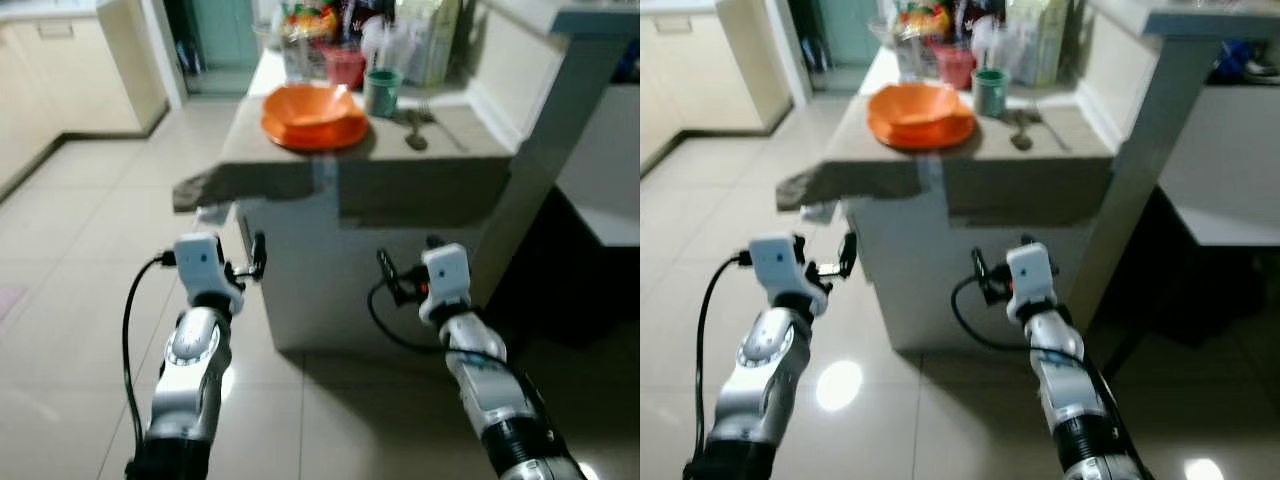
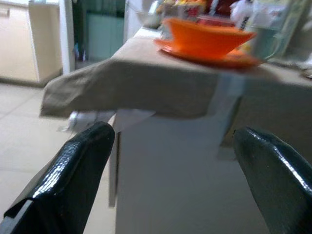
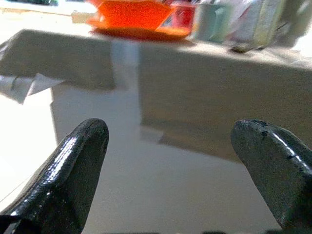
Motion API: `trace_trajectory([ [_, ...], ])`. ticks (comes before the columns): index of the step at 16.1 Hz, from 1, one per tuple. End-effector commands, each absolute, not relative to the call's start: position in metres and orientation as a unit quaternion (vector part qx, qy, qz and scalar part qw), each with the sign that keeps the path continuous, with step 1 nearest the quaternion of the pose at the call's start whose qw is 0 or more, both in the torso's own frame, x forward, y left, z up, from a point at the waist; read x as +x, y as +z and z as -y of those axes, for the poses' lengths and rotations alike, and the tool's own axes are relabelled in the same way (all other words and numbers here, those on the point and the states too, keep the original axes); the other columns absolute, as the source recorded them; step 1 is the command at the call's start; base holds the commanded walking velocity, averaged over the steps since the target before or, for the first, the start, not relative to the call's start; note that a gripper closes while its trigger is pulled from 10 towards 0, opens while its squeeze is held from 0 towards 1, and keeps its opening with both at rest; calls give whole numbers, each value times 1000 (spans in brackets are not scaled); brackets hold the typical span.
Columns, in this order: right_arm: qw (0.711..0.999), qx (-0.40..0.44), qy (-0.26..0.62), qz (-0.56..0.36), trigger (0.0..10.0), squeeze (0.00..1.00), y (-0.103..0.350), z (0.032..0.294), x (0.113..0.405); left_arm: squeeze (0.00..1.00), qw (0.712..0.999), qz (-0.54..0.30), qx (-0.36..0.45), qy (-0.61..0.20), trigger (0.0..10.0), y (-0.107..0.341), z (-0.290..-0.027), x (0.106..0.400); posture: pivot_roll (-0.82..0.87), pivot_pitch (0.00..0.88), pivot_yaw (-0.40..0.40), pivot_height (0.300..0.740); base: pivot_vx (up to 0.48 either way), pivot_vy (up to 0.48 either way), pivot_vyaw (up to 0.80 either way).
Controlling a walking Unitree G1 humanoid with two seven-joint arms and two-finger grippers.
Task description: Setting the table
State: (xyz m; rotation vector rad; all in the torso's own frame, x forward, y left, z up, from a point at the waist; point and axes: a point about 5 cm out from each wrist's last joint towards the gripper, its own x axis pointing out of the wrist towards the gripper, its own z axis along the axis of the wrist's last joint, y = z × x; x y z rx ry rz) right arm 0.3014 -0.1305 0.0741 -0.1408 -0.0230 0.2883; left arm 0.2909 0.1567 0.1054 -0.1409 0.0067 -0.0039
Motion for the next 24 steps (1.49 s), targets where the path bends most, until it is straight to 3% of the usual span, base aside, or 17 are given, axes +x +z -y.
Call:
trace_trajectory([
  [1, 985, -67, 156, 16, 10000, 0, 76, 121, 302, 0, 998, -4, -66, 6, 10000, 106, -163, 293, -103, 0, 61, 736, 262, -398, 0],
  [8, 985, -73, 157, 14, 10000, 0, 76, 121, 302, 0, 998, -5, -52, 16, 10000, 106, -167, 294, -92, 0, 52, 736, 260, -400, 0],
  [9, 985, -67, 156, 11, 10000, 0, 76, 121, 303, 1000, 998, -13, -56, 21, 10000, 102, -168, 291, -90, 0, 54, 736, 319, -352, 0],
  [18, 985, -69, 156, 12, 10000, 0, 76, 121, 303, 1000, 998, -17, -52, 3, 10000, 103, -167, 295, -99, 0, 59, 736, 0, 0, 0],
  [19, 985, -71, 156, 13, 10000, 0, 77, 121, 303, 788, 998, 11, -54, 7, 10000, 111, -167, 293, -97, 0, 58, 736, 0, 0, 0],
  [20, 985, -72, 158, 14, 10000, 0, 78, 121, 303, 0, 998, 5, -59, 7, 10000, 112, -167, 293, -93, 0, 53, 736, 0, 0, 0],
  [24, 983, -73, 165, 15, 10000, 0, 79, 117, 306, 0, 998, 4, -64, 15, 10000, 113, -168, 294, -81, 0, 48, 736, 377, 134, 0],
])
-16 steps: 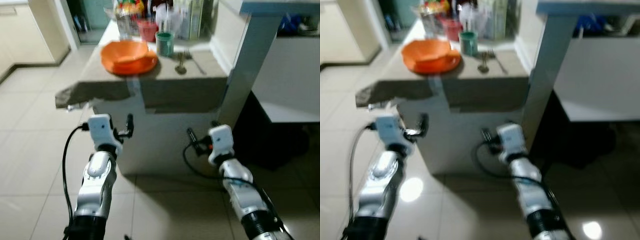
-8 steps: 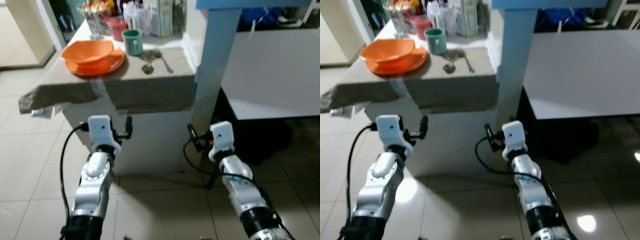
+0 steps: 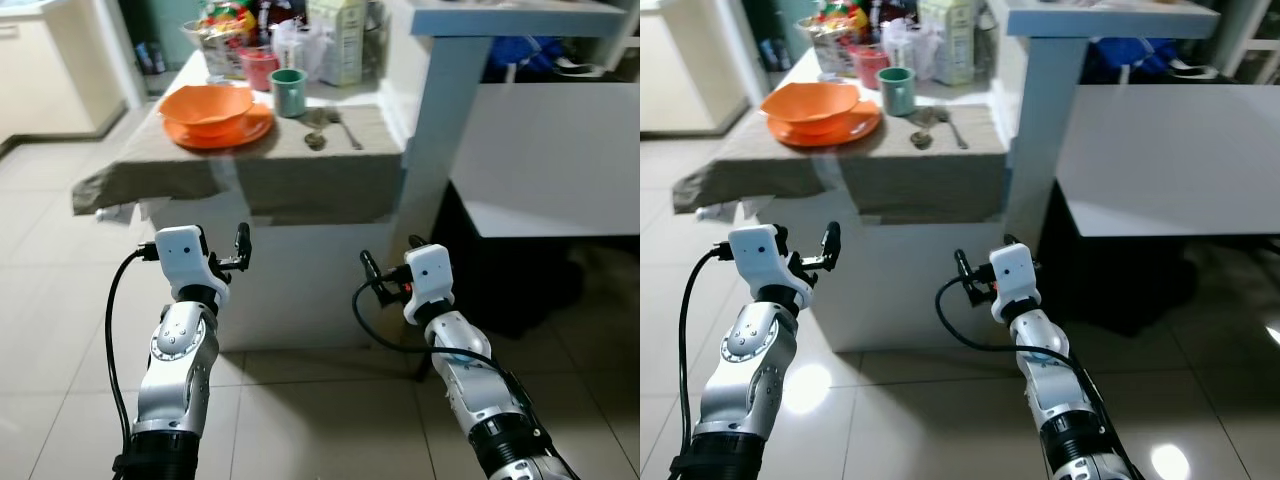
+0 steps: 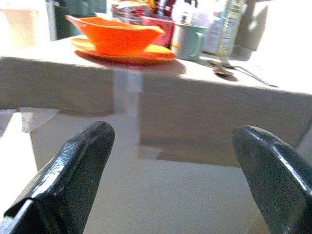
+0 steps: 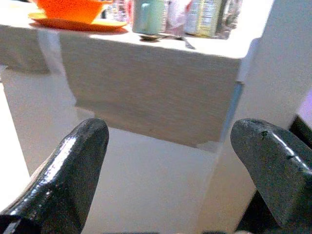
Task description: Setting the table
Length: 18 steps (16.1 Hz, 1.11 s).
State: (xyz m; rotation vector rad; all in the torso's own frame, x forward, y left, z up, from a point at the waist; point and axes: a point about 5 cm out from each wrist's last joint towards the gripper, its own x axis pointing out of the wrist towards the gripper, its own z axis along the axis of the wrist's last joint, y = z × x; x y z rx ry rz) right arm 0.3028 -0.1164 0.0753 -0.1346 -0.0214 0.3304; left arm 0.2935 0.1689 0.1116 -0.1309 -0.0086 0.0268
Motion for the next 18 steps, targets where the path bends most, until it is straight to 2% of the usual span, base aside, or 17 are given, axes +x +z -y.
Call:
trace_trajectory([
  [1, 983, -73, 166, 15, 10000, 0, 79, 116, 306, 0, 998, 9, -64, 13, 10000, 115, -169, 295, -80, 0, 50, 736, 446, 0, 0],
  [18, 983, -69, 170, 16, 10000, 0, 77, 111, 307, 0, 998, 30, -48, -25, 10000, 128, -158, 299, -77, 0, 60, 736, 473, 0, 0],
])
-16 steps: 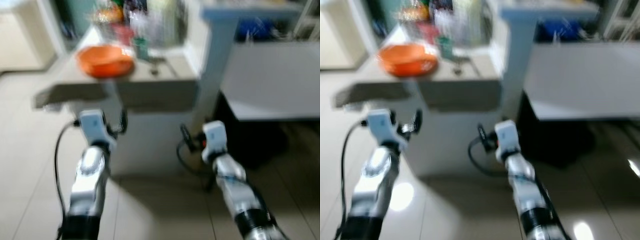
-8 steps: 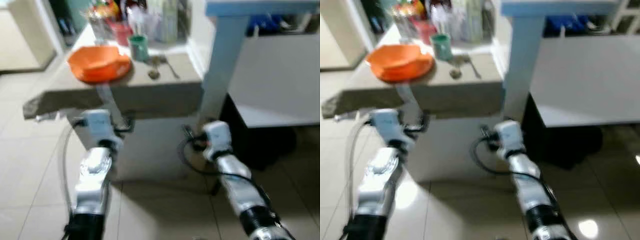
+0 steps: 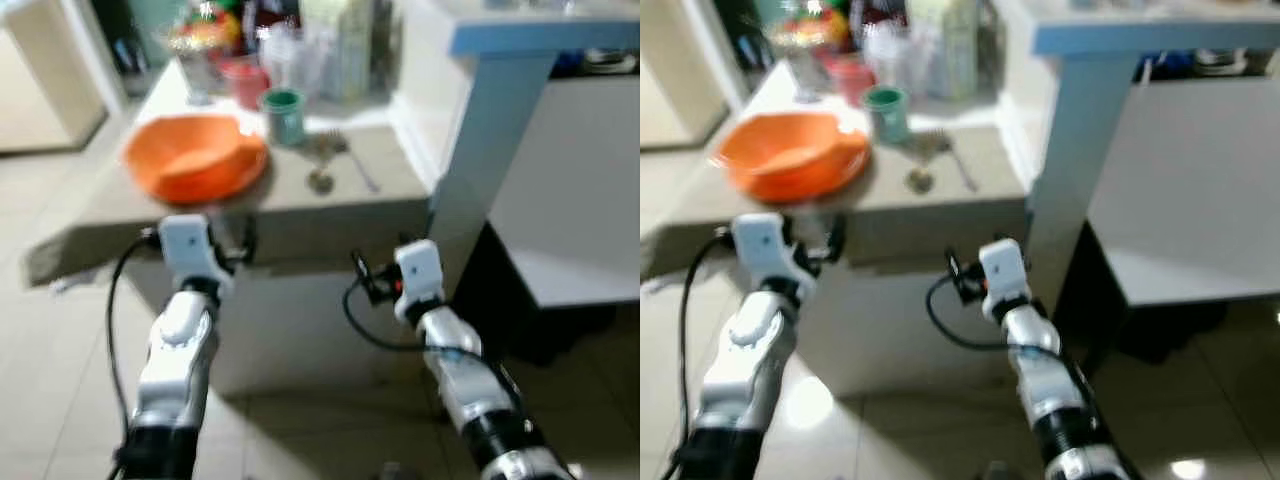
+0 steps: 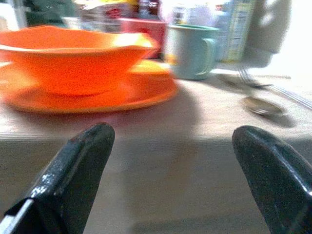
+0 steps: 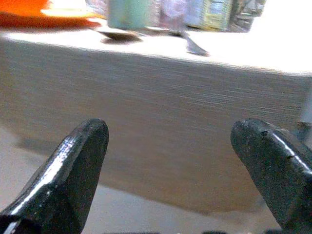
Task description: Setting the table
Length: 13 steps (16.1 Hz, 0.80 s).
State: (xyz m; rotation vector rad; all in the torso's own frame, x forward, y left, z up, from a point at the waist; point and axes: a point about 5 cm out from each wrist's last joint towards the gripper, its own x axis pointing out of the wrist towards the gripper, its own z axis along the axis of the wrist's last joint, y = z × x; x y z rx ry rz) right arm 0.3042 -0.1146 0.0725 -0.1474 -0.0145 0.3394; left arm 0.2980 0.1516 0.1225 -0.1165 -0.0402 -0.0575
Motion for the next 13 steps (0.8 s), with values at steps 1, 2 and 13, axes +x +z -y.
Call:
trace_trajectory([
  [1, 983, -69, 170, 17, 10000, 0, 77, 111, 307, 0, 998, 34, -49, -25, 10000, 129, -158, 299, -76, 0, 60, 736, 480, 0, 0],
  [2, 982, -73, 170, 29, 10000, 0, 83, 111, 308, 0, 998, 37, -43, -18, 10000, 130, -160, 299, -77, 0, 62, 736, 480, 0, 0],
  [13, 984, -71, 163, 29, 10000, 0, 83, 116, 287, 0, 988, 26, 109, -104, 10000, 188, -187, 325, -96, 0, 102, 736, 0, 0, 0],
])
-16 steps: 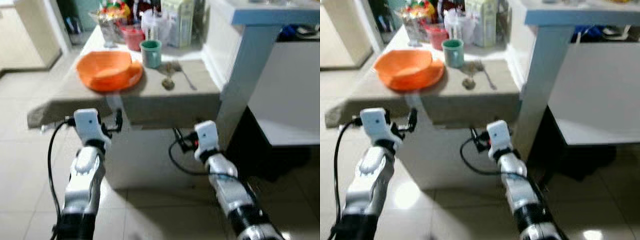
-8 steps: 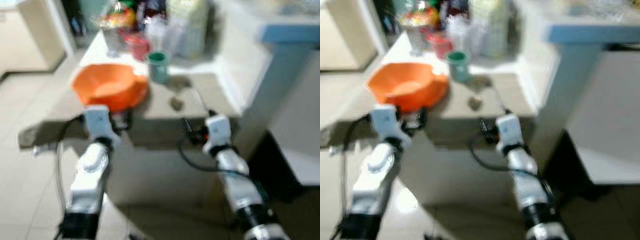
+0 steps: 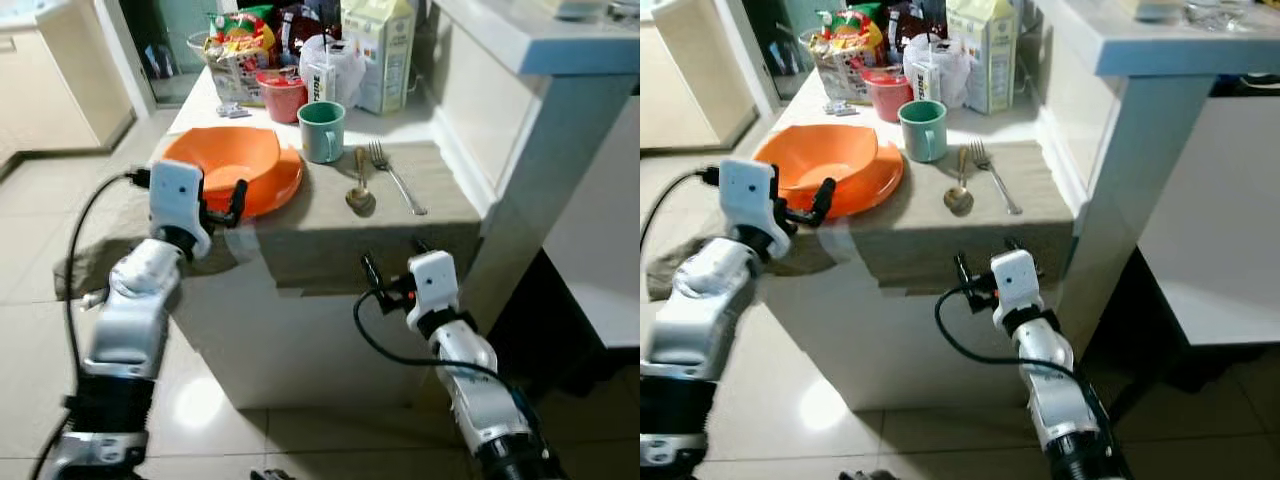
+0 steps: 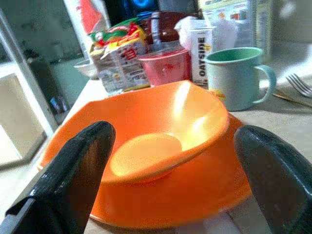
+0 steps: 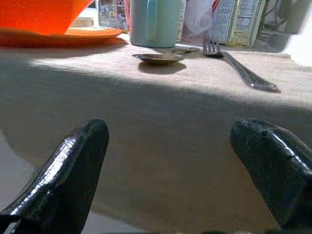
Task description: Setting the table
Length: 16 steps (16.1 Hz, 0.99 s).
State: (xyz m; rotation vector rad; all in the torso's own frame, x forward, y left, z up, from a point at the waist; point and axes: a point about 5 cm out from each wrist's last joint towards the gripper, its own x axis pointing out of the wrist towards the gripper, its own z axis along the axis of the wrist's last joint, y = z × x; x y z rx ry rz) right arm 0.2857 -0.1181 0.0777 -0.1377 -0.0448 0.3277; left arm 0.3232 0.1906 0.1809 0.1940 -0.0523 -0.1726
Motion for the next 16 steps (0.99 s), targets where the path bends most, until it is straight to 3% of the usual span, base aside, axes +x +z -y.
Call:
trace_trajectory([
  [1, 984, -70, 161, 26, 10000, 0, 81, 116, 285, 0, 984, 14, 129, -118, 10000, 190, -188, 325, -94, 0, 107, 736, 0, 0, 0],
  [4, 984, -67, 162, 18, 10000, 0, 78, 114, 281, 0, 963, -34, 198, -181, 10000, 194, -192, 328, -91, 0, 114, 736, 0, 0, 0],
  [8, 985, -64, 160, 18, 10000, 0, 79, 112, 279, 0, 947, -60, 257, -186, 10000, 205, -210, 341, -93, 0, 127, 736, 0, 0, 0],
  [16, 984, -69, 159, 44, 10000, 0, 103, 121, 272, 0, 926, -86, 312, -193, 10000, 200, -214, 371, -150, 3, 143, 736, 0, 0, 0],
])
